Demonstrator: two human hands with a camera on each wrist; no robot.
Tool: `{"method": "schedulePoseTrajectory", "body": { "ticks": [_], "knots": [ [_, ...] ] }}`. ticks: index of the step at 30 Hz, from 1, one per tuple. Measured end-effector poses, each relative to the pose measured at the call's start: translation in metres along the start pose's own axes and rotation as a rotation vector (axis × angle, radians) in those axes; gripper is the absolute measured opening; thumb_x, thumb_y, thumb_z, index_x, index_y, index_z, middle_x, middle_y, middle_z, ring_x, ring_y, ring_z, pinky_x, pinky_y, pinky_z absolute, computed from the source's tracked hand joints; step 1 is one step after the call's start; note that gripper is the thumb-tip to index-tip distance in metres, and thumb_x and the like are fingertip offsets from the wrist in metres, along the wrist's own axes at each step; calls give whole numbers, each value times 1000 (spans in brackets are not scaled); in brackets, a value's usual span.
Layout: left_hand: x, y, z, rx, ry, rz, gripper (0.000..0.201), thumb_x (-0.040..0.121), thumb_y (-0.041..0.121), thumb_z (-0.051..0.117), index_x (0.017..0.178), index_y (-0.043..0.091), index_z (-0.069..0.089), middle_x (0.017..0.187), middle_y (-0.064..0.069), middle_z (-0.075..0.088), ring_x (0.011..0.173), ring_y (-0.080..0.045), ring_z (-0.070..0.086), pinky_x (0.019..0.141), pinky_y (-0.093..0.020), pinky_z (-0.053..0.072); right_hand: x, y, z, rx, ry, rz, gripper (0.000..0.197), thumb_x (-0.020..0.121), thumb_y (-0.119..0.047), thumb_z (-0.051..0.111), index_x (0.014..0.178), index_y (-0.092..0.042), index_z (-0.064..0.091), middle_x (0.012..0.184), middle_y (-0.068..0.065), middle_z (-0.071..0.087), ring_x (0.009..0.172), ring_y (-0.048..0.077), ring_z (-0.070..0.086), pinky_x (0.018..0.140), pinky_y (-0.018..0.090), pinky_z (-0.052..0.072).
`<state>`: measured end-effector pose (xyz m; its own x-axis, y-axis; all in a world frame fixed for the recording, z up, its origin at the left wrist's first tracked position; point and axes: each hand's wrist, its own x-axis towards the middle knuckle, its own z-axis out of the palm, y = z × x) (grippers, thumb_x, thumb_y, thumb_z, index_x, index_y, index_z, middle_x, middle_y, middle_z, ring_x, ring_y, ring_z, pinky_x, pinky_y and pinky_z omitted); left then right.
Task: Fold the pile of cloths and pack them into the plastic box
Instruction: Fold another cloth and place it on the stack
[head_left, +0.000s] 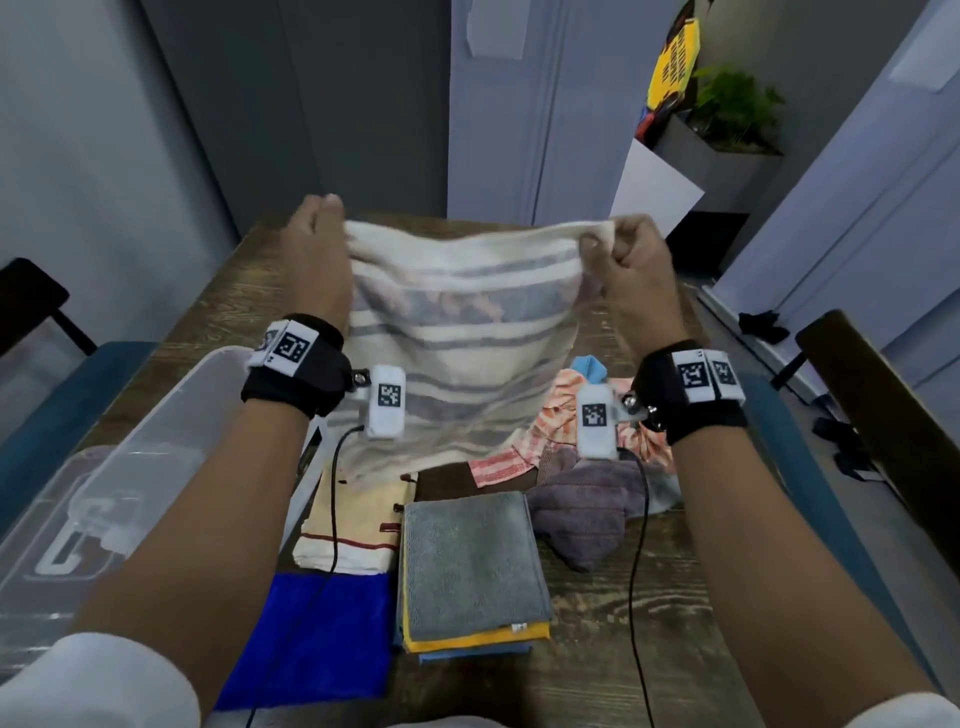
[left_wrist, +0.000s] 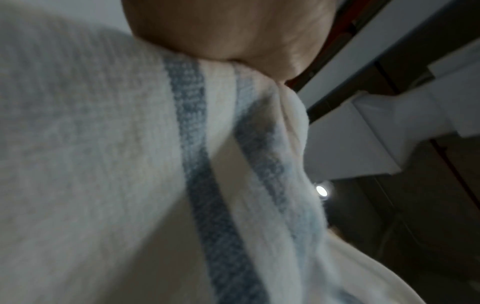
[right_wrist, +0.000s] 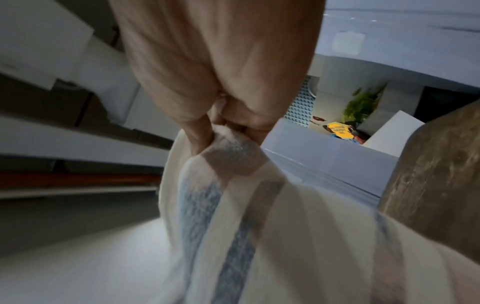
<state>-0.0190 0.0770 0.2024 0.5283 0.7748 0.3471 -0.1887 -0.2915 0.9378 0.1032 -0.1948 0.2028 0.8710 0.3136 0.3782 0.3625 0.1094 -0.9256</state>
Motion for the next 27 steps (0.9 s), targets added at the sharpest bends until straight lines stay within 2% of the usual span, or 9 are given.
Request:
{"method": "schedulePoseTrajectory", "body": {
  "ticks": [3,5,10,13,16,20,23,25,27],
  "knots": [
    [-26,14,9,284,-211,90,40,103,48,44,86,15,58,81,11,51,77,-10,46,75,-33,40,-13,4,20,-36,-126,65,10,97,-7,65,100,-5,55,82,7,68,70,9,64,63,25,52],
    [-39,18,19,438,-345,141,48,102,55,44,99,10,62,97,6,62,86,-16,55,85,-37,47,-21,11,31,-14,-203,127,7,95,-11,67,95,-7,60,86,14,69,76,19,63,66,29,51],
    [-66,10,41,381,-668,210,34,89,56,65,110,29,66,104,16,65,97,3,60,83,-18,45,-33,18,46,146,-251,331,22,100,-32,59,92,-12,56,94,20,60,85,28,55,69,39,48],
    [-71,7,46,392,-649,230,20,90,44,71,94,25,67,94,8,67,89,-5,61,77,-21,45,-36,21,51,195,-203,400,36,102,-41,48,104,-5,51,100,23,57,91,32,53,69,38,48],
    [-67,10,49,325,-593,260,16,93,30,68,88,17,60,84,6,65,81,-8,59,73,-23,43,-42,18,48,204,-227,395,59,93,-53,55,114,3,47,101,22,60,88,29,57,71,40,47],
    [-45,37,50,267,-379,315,16,97,30,59,89,17,53,79,9,53,71,-5,45,65,-21,39,-60,41,38,-119,-397,221,29,90,-23,71,108,-9,54,96,11,70,83,20,66,77,42,54],
    [-14,62,47,255,-260,368,15,96,31,58,86,22,50,76,14,49,68,-1,44,65,-22,40,-79,69,31,-319,-423,161,11,98,-9,59,108,-7,63,101,11,72,92,25,66,84,38,52],
    [5,74,43,242,-194,374,16,93,33,57,81,28,47,74,13,48,67,-5,45,63,-29,43,-92,83,24,-401,-402,178,15,103,-8,50,104,-12,64,100,5,70,92,23,63,78,24,47],
    [18,83,37,249,-130,381,22,92,32,57,75,33,43,71,15,44,64,-1,41,62,-25,39,-105,101,18,-388,-407,238,21,106,-13,44,104,-20,63,101,1,68,93,18,62,77,27,46]
  ]
}}
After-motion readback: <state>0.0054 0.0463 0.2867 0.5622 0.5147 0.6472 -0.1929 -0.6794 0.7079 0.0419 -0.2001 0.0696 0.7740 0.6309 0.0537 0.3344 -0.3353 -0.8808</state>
